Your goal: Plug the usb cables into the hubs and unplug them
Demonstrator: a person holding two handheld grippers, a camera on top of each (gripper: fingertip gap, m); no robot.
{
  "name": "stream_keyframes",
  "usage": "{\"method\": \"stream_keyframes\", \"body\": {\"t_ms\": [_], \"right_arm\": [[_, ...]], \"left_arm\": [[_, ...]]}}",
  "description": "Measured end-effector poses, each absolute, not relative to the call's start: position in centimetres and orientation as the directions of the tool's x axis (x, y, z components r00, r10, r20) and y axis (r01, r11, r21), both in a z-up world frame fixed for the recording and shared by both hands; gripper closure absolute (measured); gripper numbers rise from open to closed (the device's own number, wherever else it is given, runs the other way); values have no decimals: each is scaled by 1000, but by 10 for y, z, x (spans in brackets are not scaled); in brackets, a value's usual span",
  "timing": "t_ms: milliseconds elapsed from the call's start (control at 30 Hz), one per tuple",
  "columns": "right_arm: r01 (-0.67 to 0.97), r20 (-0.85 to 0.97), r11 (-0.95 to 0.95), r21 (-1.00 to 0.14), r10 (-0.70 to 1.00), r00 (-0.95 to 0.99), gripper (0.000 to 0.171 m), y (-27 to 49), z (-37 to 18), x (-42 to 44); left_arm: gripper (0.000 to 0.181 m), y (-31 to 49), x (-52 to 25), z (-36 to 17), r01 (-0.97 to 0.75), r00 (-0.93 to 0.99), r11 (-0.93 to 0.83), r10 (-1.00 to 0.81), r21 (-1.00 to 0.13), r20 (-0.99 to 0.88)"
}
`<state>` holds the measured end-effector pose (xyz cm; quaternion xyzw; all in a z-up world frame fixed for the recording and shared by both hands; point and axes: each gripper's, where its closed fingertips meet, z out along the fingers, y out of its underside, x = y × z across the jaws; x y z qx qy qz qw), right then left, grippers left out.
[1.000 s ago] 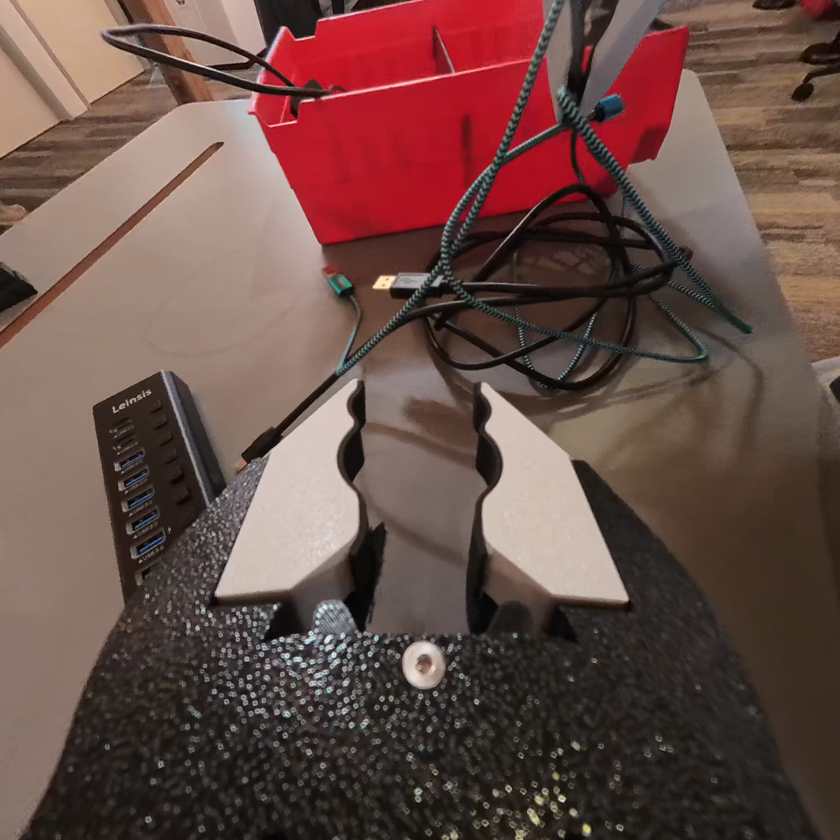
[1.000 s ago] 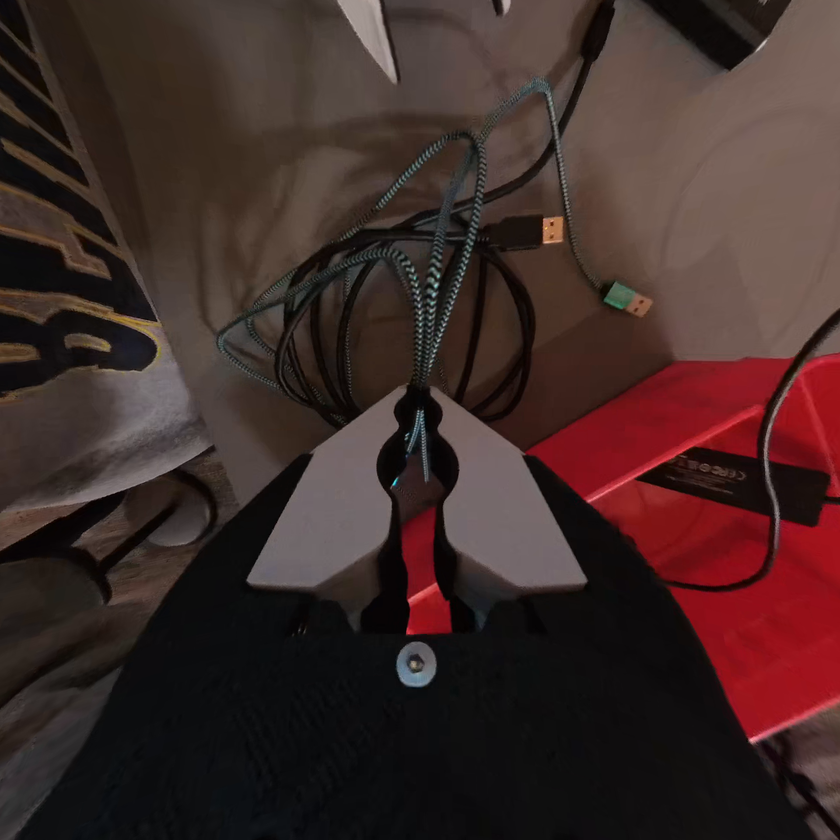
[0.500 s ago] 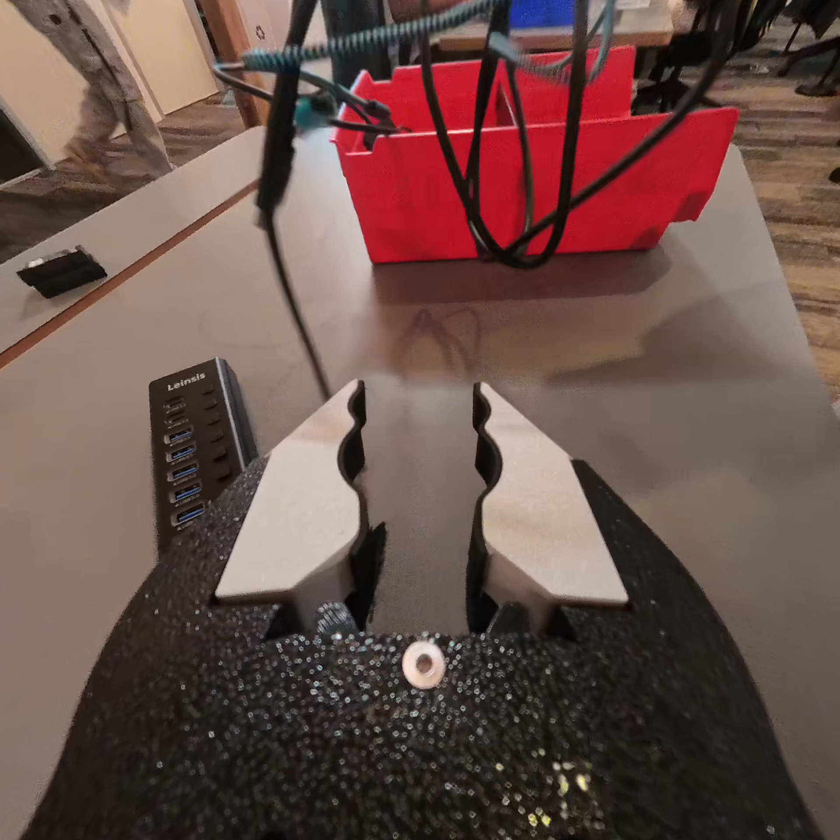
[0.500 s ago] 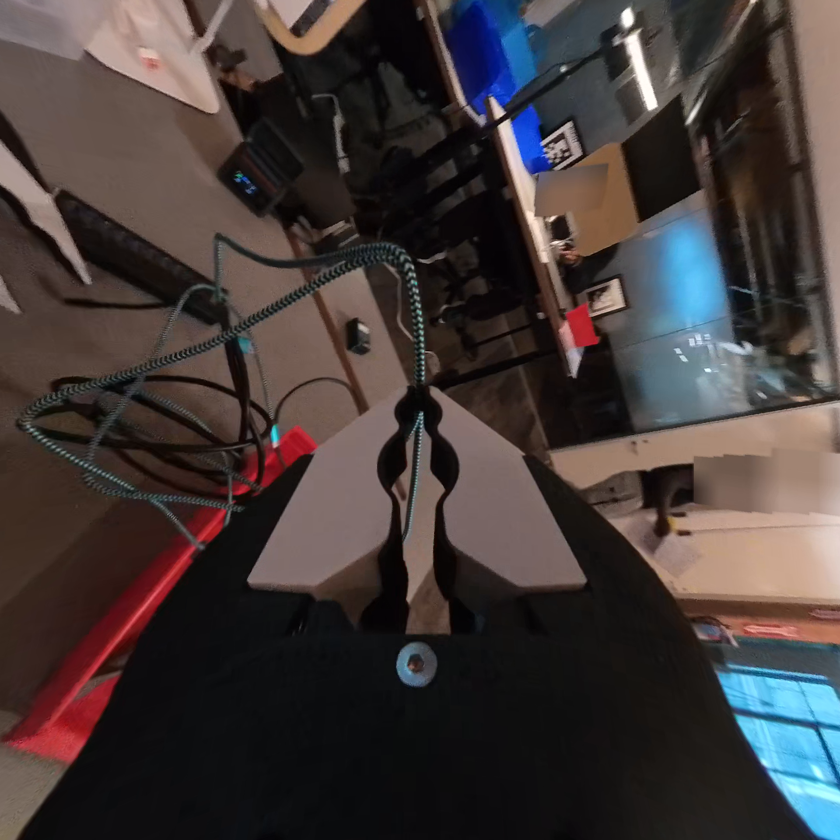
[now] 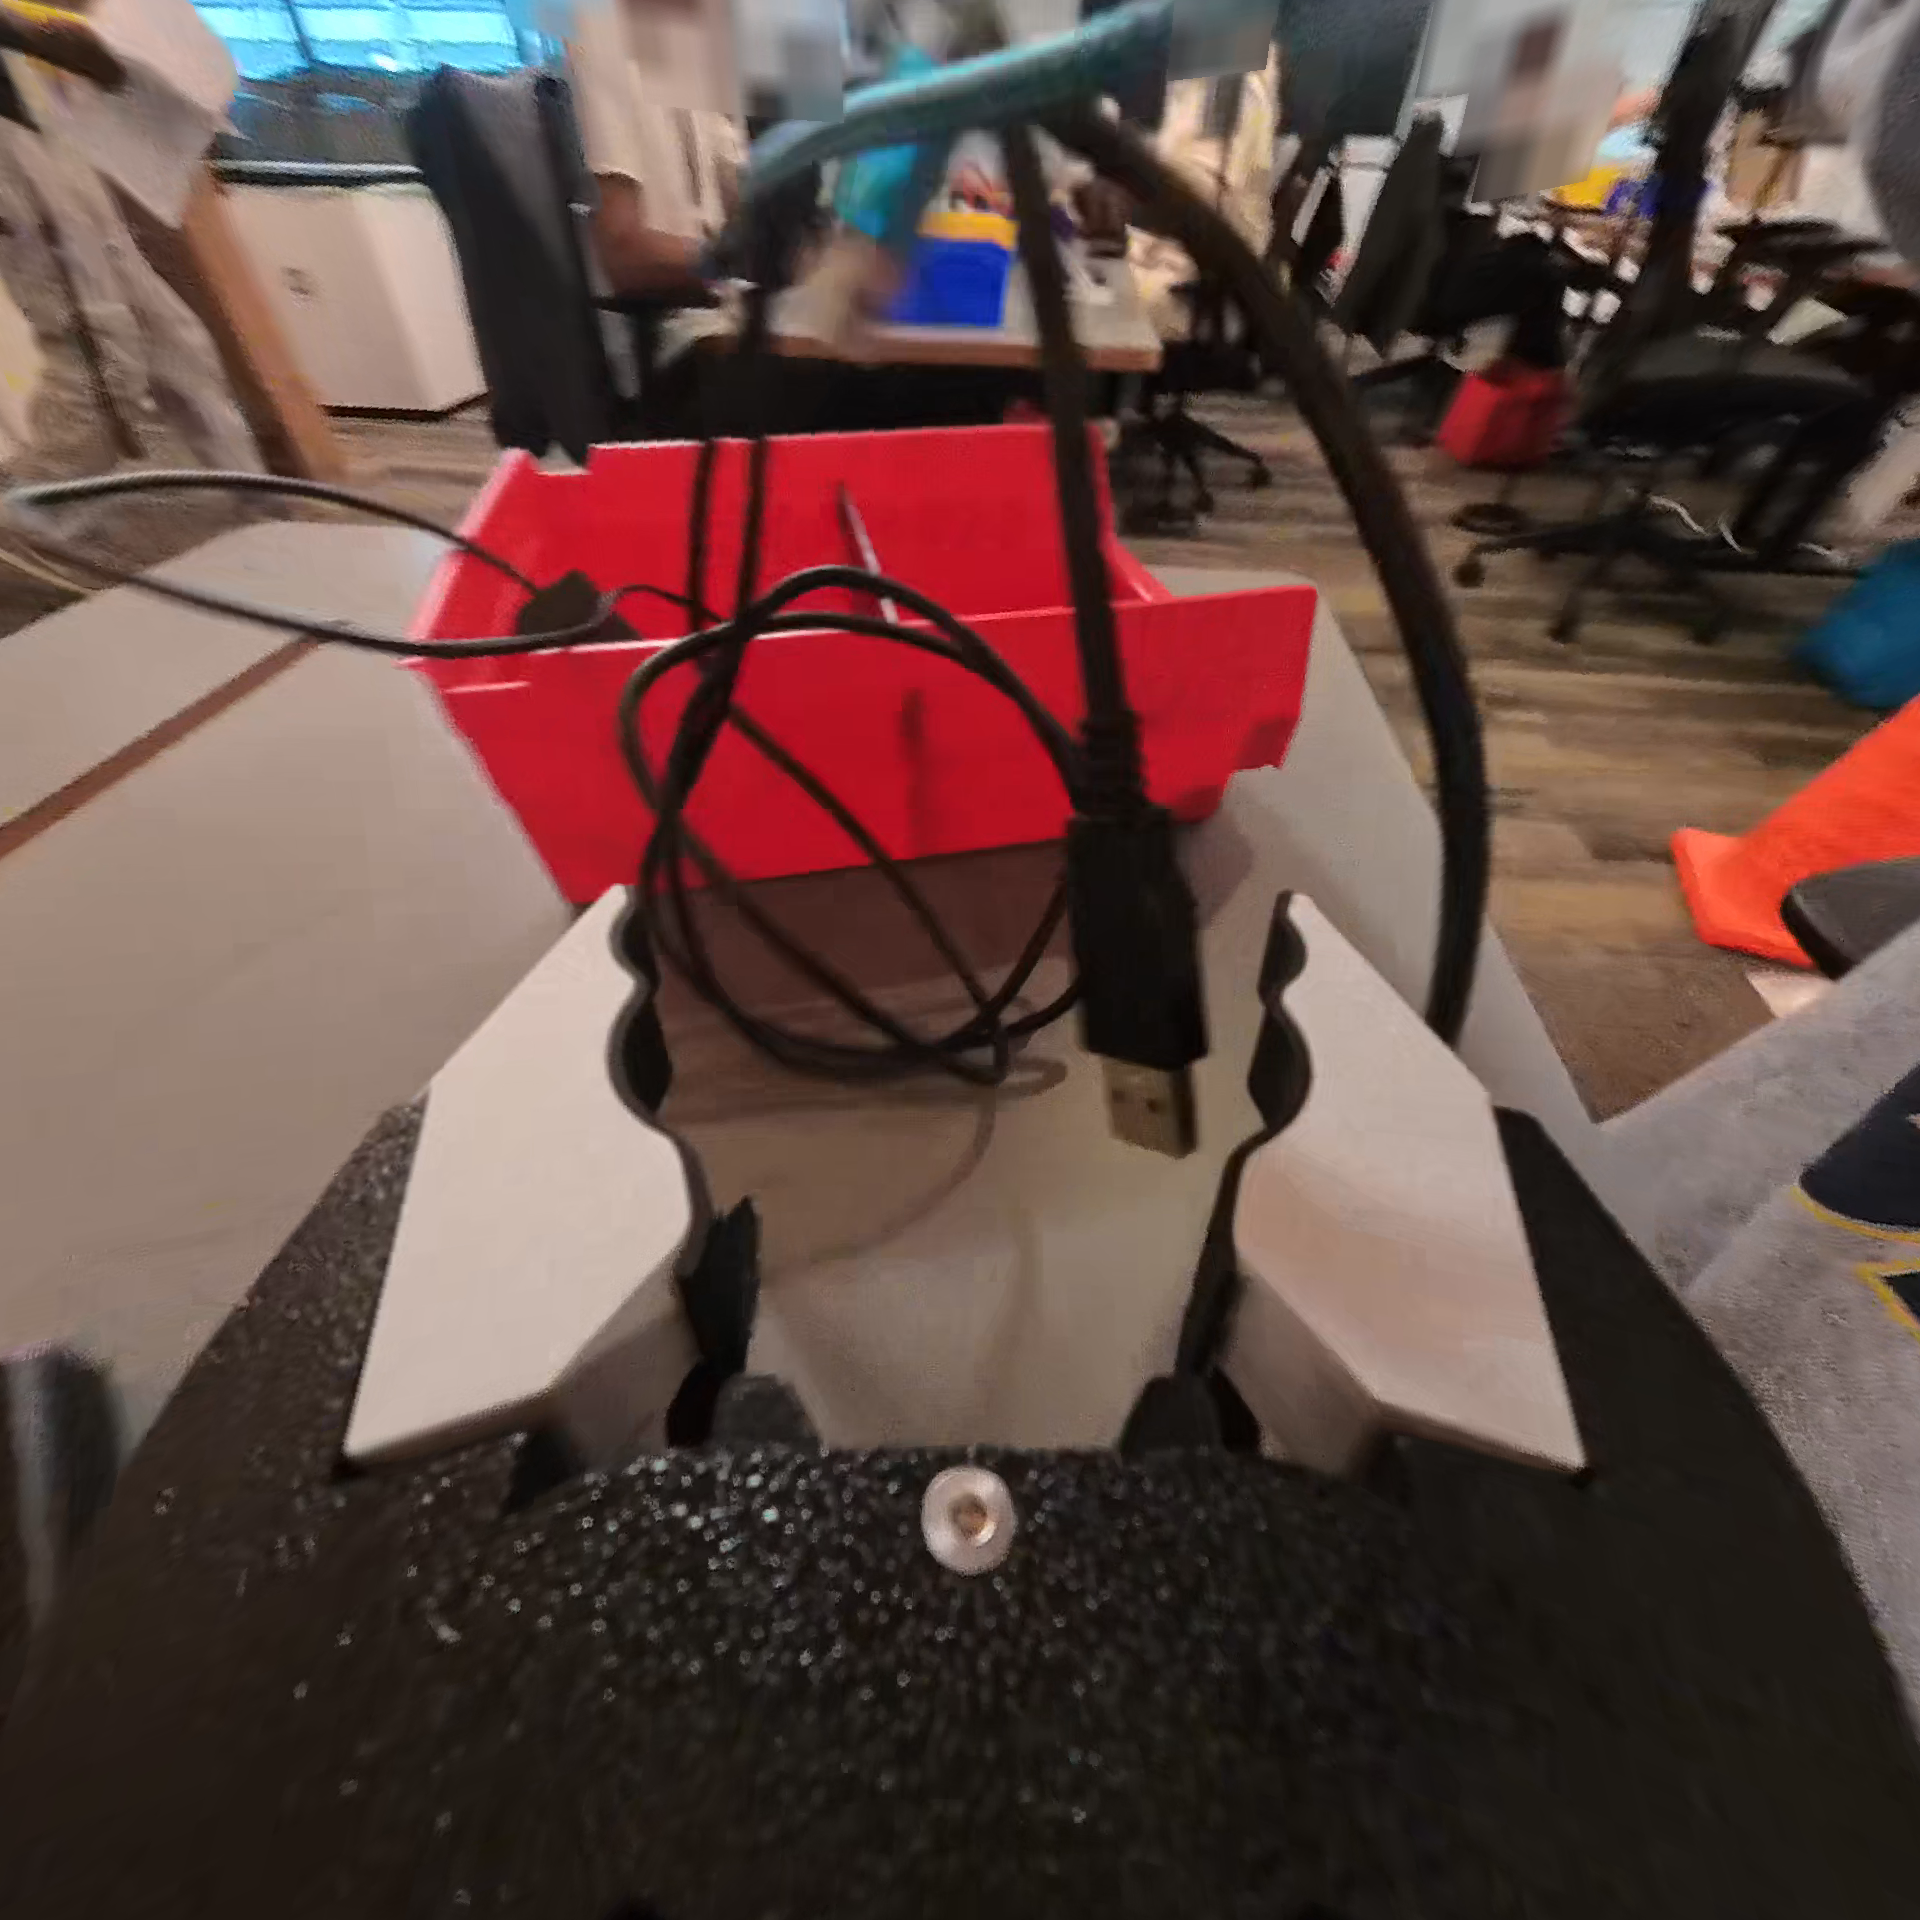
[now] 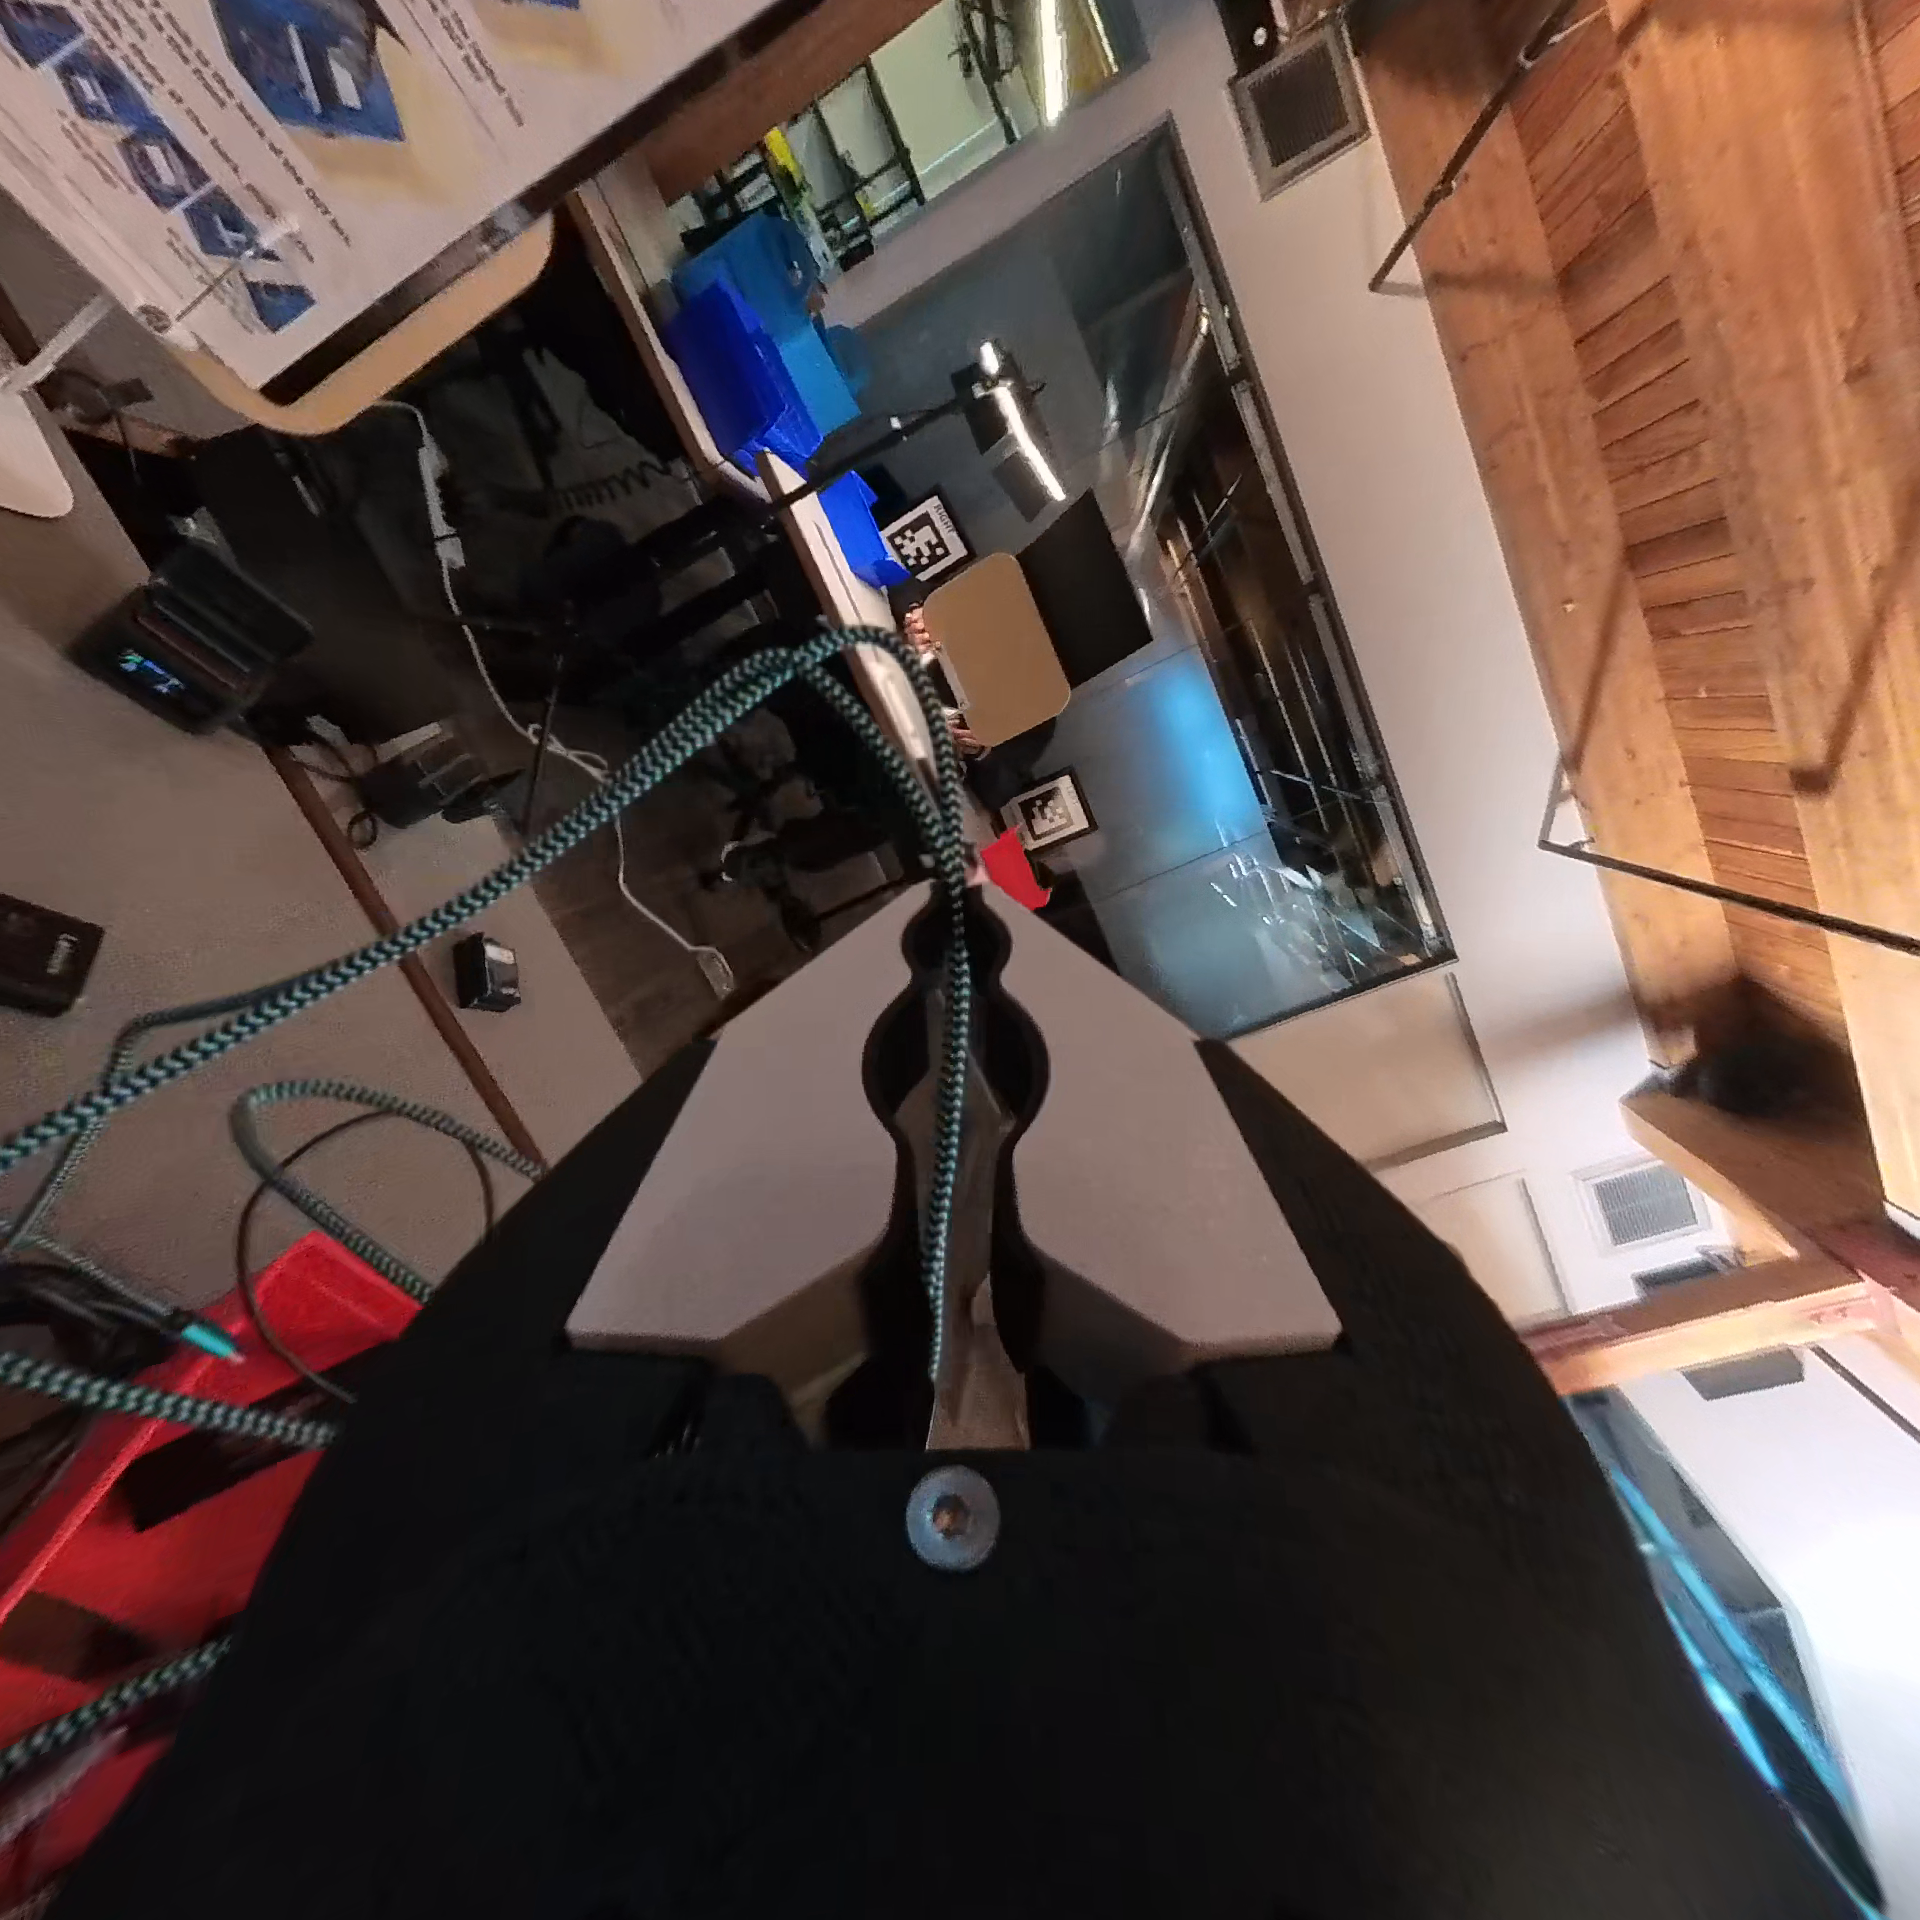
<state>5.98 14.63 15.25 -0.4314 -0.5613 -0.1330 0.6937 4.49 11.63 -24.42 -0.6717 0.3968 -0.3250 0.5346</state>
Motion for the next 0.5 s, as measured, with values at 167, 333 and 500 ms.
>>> {"method": "stream_keyframes", "body": {"t_ms": [167,333,500], "right_arm": [[689,890,565,-454,246,385,171,150,183,69],[701,852,494,-515,200,485,171,161,216,114],[653,786,454,-606,219,578,171,163,235,161]], "left_arm": [[181,116,79,-248,-206,440,-97,-898,-974,-3],[181,152,15,-242,-50,644,-179,-758,-983,105],[181,182,-86,-234,148,785,-251,-558,-956,268]]}}
